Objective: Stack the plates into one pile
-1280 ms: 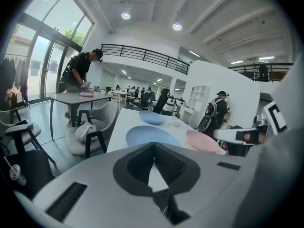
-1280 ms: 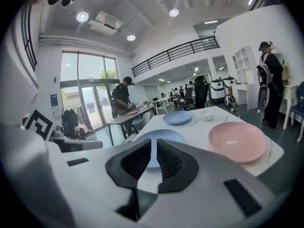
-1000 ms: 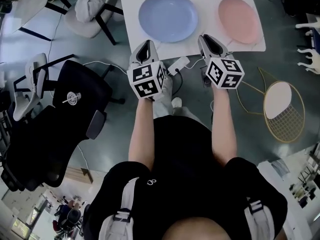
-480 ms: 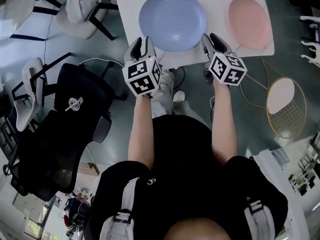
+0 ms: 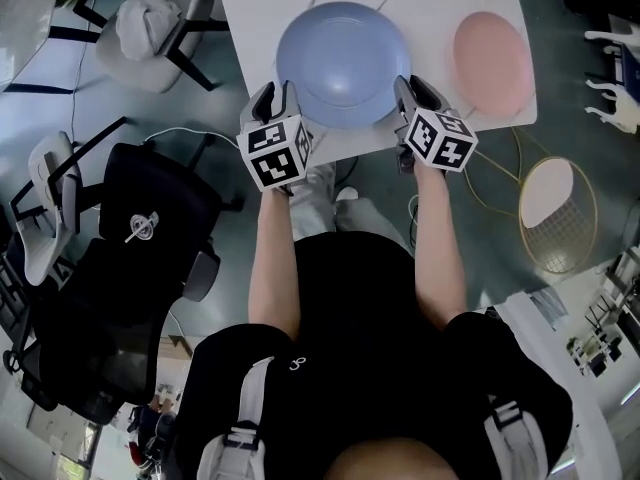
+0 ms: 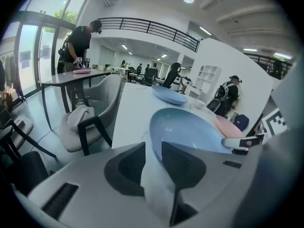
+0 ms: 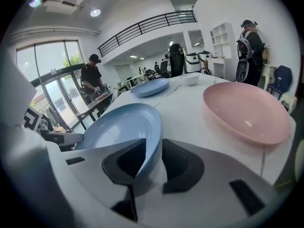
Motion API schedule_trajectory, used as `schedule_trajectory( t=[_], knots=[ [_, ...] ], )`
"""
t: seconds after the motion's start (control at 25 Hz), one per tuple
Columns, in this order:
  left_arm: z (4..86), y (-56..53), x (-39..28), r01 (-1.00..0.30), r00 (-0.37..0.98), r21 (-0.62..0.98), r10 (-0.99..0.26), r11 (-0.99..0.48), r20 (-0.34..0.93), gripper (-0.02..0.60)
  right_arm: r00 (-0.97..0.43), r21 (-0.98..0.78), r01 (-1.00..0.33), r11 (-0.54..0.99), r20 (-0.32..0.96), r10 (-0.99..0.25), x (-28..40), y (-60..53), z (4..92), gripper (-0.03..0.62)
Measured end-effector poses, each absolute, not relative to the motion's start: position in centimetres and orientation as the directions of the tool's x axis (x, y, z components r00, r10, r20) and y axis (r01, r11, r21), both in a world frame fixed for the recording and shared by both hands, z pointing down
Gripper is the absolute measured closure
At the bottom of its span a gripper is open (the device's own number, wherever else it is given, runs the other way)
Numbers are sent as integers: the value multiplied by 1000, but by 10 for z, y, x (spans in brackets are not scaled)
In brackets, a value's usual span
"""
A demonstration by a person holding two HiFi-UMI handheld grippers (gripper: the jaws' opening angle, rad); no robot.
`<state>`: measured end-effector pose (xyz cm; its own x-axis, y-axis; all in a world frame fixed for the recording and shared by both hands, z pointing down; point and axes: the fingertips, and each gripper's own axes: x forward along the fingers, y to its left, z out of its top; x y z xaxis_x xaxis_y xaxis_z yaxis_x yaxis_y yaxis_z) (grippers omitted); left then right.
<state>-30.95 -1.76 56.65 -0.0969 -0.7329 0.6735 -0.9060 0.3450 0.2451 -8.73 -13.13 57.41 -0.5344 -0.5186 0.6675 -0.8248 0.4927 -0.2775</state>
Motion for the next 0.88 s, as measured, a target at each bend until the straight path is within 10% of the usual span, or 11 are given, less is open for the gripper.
schedule_trajectory(
  t=[0.88],
  knots=[
    [518,-124,-238,-971,2,184,-771,150,637,492,-413,-203,-906,372,614,-672,-6,-199,532,526]
  ],
)
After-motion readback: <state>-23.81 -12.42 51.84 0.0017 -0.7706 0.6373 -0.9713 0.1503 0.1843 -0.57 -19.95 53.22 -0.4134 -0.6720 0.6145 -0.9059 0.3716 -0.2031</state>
